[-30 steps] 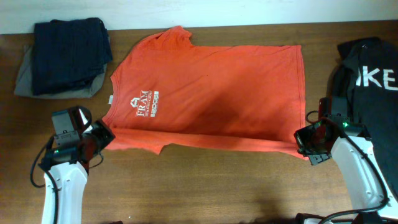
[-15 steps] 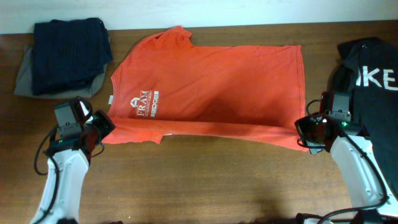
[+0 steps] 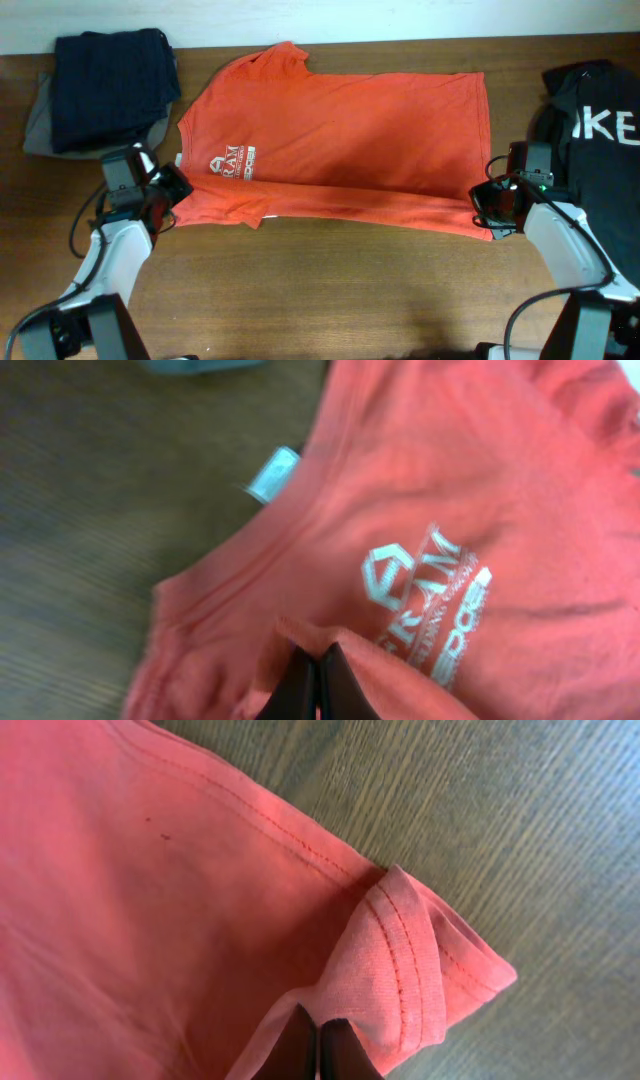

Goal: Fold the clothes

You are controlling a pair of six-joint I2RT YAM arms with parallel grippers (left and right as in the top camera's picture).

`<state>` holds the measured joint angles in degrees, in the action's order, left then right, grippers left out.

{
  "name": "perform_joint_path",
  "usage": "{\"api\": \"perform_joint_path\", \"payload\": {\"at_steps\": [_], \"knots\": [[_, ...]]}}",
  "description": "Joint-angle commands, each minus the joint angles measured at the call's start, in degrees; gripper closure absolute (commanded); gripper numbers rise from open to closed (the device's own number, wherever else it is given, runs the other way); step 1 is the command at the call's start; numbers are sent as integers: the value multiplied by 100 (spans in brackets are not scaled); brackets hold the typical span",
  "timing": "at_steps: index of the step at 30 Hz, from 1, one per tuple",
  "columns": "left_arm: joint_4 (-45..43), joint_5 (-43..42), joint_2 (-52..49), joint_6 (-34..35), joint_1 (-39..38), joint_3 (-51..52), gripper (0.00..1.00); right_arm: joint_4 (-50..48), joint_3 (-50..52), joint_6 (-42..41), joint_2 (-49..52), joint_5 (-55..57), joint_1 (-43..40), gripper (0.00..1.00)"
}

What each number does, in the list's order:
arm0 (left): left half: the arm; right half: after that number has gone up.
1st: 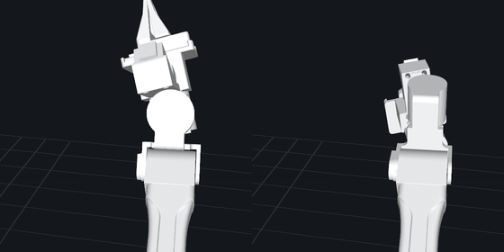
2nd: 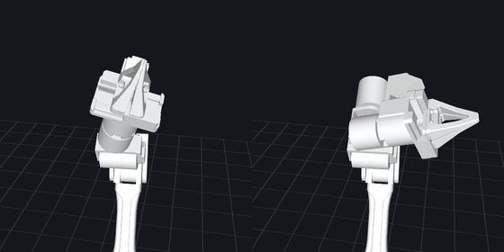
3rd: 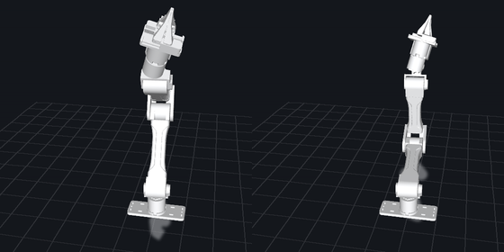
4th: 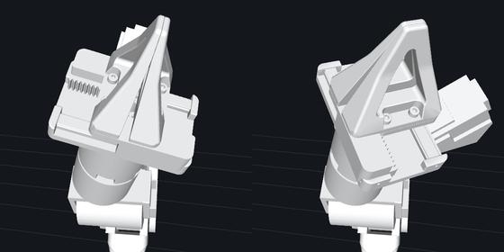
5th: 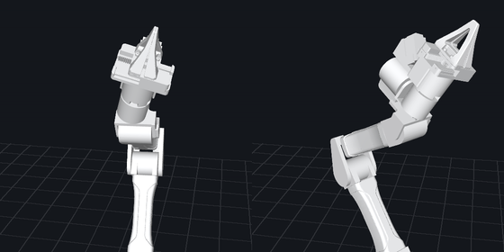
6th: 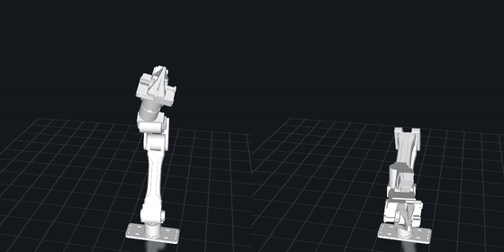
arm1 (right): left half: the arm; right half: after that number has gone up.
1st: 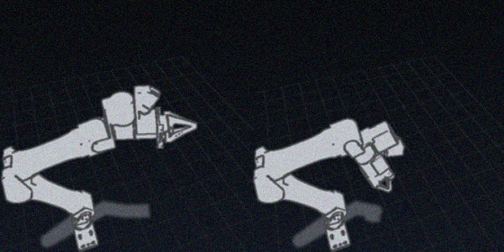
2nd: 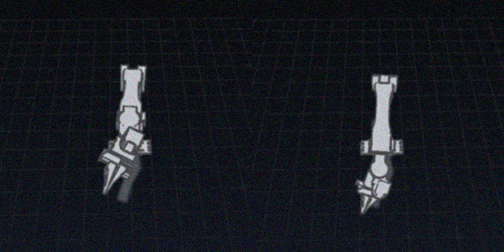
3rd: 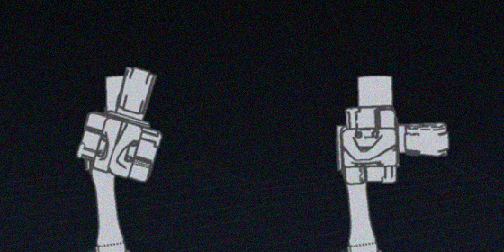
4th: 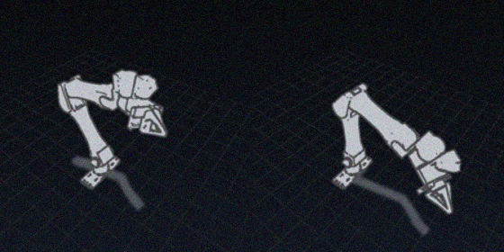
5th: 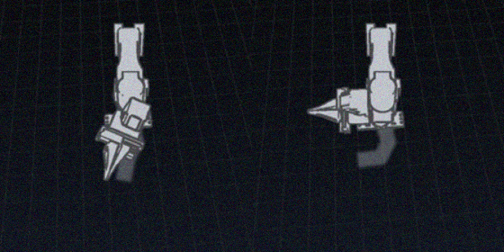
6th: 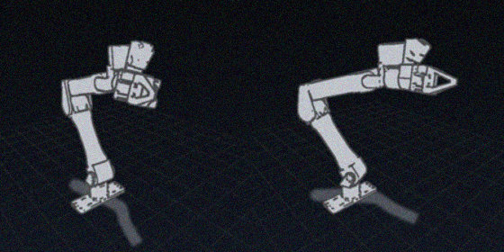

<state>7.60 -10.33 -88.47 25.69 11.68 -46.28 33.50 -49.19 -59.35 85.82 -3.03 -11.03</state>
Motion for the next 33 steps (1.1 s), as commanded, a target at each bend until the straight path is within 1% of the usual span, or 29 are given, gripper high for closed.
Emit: {"api": "perform_joint_path", "payload": {"at_steps": [1,3,6,11,12,13,15,16,18,20,22,23,24,25,26,27,28,29,30,31,33], "knots": [[-356,20,-203,-94,-199,-114,99,-155,-98,-7,181,170,13,96],[-708,24,-323,-94,-358,-114,99,-273,-98,-9,267,225,13,96],[-1010,24,-420,-94,-496,-114,99,-376,-98,-7,297,275,13,96],[-1104,393,-619,-94,-579,-114,99,-457,-98,-7,332,317,13,96],[-1099,437,-675,-96,-579,-114,98,-457,-98,-4,354,361,13,96],[-1099,492,-737,-96,-579,-114,92,-448,-98,15,380,422,13,95],[-1102,590,-826,-96,-579,-114,89,-444,-98,37,433,507,13,90],[-1104,627,-863,-98,-575,-114,87,-444,-98,39,463,553,13,90],[-1106,767,-896,-101,-575,-114,86,-452,-98,39,527,699,13,90],[-1108,951,-903,-122,-575,-114,86,-490,-98,57,581,822,13,96],[-1154,1036,-903,-190,-575,-114,80,-516,-98,57,623,892,13,96],[-1178,1036,-903,-232,-575,-114,79,-542,-98,57,636,892,13,95],[-1198,1036,-903,-271,-575,-114,75,-573,-98,57,649,894,13,89],[-1215,1036,-903,-295,-575,-114,70,-595,-98,57,651,894,13,74],[-1237,1036,-903,-334,-575,-114,66,-627,-98,57,651,896,13,49],[-1263,1040,-903,-358,-575,-114,64,-682,-98,63,651,894,13,35],[-1303,1040,-903,-358,-575,-114,61,-767,-98,168,651,887,13,16],[-1349,1038,-903,-385,-575,-114,57,-916,-98,404,651,881,13,6],[-1427,1034,-903,-474,-575,-114,53,-1034,-98,601,651,863,13,1],[-1482,1034,-903,-538,-575,-116,48,-1187,-101,903,649,809,13,1],[-1526,1016,-887,-612,-575,-166,43,-1322,-149,1366,649,706,13,1]]}}
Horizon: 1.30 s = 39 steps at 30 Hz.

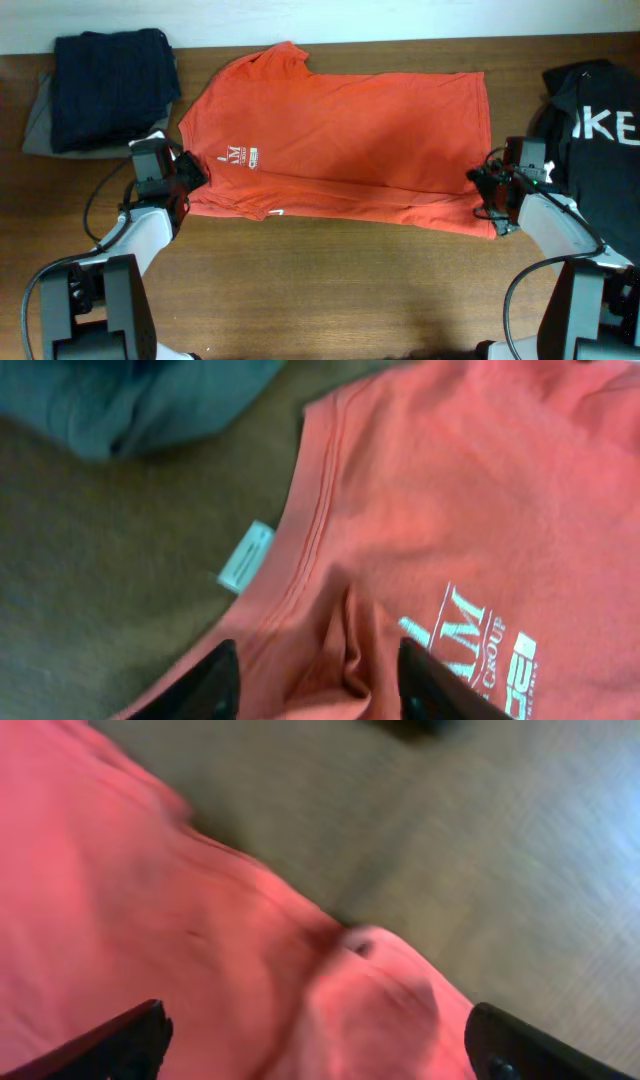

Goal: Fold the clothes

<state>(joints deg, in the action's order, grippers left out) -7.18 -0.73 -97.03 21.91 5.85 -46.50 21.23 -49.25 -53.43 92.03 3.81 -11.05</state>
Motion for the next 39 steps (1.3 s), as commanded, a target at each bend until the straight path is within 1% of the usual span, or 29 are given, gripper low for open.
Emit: {"api": "perform_joint_path", "payload": {"at_steps": [1,4,6,8,10,13,15,18,21,22,24,27,29,31,37,39], "knots": [[-2,48,-17,-232,9,-192,40,-85,-205,979,26,-42,15,1],[439,13,129,-236,9,-426,30,262,-544,1427,-37,-173,13,1],[855,13,249,-323,9,-632,19,686,-855,1425,-120,-186,9,1],[1606,11,402,-492,9,-968,18,1366,-1370,1429,-243,-186,9,1],[2424,9,494,-490,9,-1296,17,2002,-1851,1554,-306,-210,11,1],[3565,-79,516,-487,9,-1681,17,2918,-2551,2039,-328,-625,15,1],[4070,-372,514,-483,9,-1718,17,3248,-2776,2291,-328,-1027,15,1],[4555,-935,459,-466,-9,-1703,17,3482,-2817,2518,-328,-1495,15,1],[4756,-1217,376,-404,-37,-1698,18,3733,-2780,2516,-321,-1526,15,1],[4874,-1198,317,-142,-57,-1698,18,3888,-2778,2516,-317,-1523,15,1],[4894,-1196,227,-55,-61,-1698,18,3993,-2778,2516,-317,-1526,15,1],[4664,-1147,17,-59,-61,-1698,18,4113,-2778,2516,-317,-1523,15,1],[4413,-1150,-168,-85,-55,-1698,22,4153,-2778,2516,-317,-1523,15,1],[4218,-1150,-372,-98,-55,-1698,23,4188,-2778,2516,-317,-1523,15,1],[3849,-1126,-872,-190,-55,-1698,23,4391,-2778,2623,-317,-1523,15,1],[3773,-1123,-879,-188,-55,-1698,23,4402,-2778,2671,-317,-1521,15,1]]}}
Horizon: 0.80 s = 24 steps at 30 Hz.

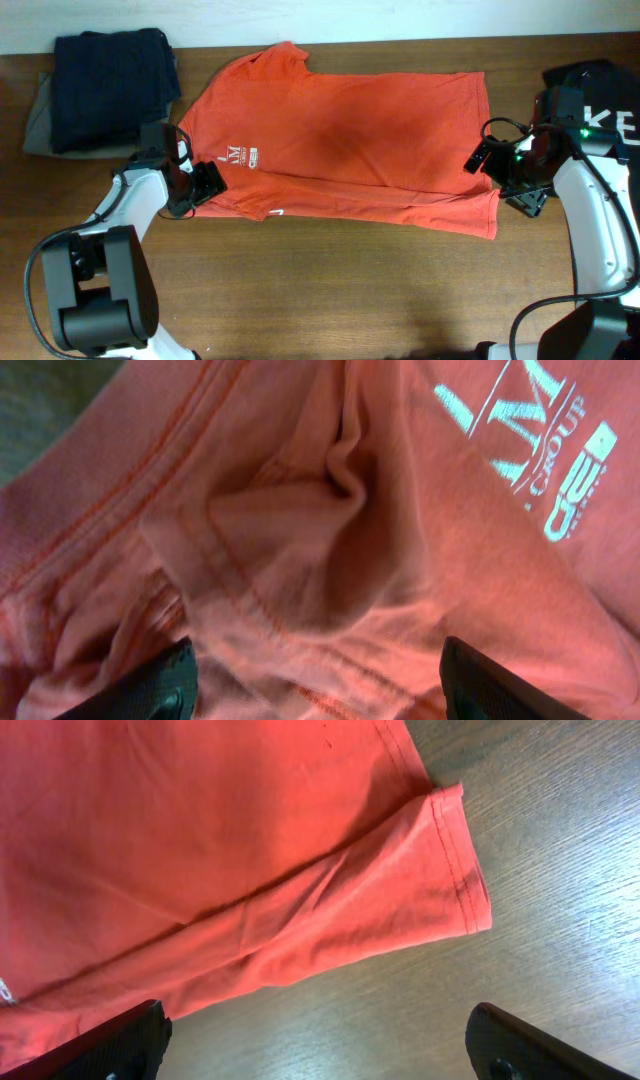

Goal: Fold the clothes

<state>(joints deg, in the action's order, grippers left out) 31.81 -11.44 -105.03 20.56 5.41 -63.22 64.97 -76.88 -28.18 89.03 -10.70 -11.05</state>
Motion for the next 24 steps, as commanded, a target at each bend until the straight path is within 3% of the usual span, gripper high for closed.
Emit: {"api": "perform_joint_path", "payload": {"at_steps": [1,8,14,18,24], "knots": [[-155,-55,-79,-52,-11,-28,23,26,-15,146,-17,-70,15,1],[-243,-61,-76,-50,-11,-50,35,20,-15,146,-17,-70,15,1],[-125,-61,-74,-50,-11,-306,77,22,-15,146,-17,-68,15,1],[-28,-59,-74,-50,-11,-470,99,20,-15,144,-17,-70,15,1],[-31,-61,-74,-46,-11,-553,99,22,-15,144,-17,-70,15,1]]}}
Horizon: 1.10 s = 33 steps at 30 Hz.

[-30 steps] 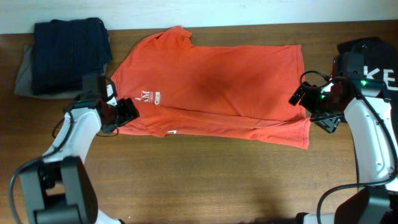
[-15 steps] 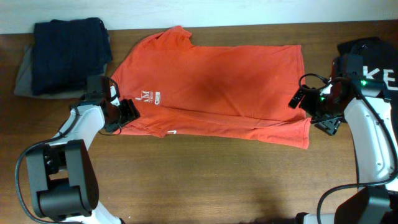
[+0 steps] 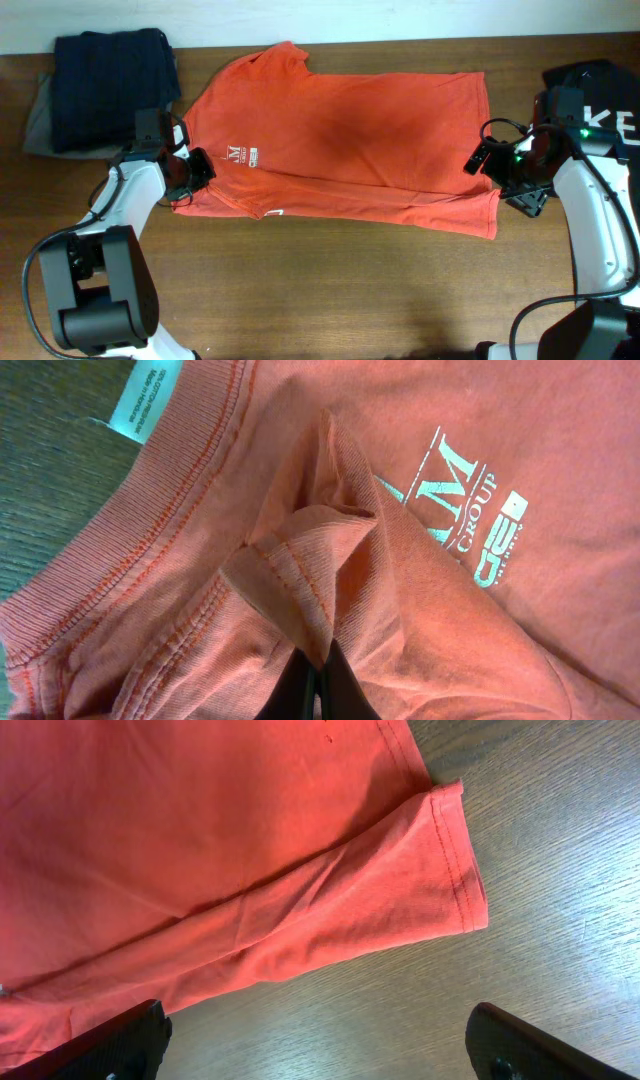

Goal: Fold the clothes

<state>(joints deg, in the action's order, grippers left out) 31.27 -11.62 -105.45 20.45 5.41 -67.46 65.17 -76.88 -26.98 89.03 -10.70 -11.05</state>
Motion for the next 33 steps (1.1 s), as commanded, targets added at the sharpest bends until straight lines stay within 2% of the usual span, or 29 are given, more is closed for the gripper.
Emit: {"api": "perform_joint_path", "payload": {"at_steps": [1,12,22,24,33], "knots": [[13,-44,-33,-35,-11,-142,99,2,-15,24,-17,-70,15,1],[-1080,-68,-42,494,-17,-164,99,15,-15,20,-17,-74,15,1],[-1849,-63,-216,586,-210,-164,99,101,-15,20,-17,-76,15,1],[-2026,-63,-337,586,-284,-164,91,133,-15,20,-17,-76,15,1],[-2977,-48,-798,584,-468,-164,91,260,-15,20,-17,-76,15,1]]}}
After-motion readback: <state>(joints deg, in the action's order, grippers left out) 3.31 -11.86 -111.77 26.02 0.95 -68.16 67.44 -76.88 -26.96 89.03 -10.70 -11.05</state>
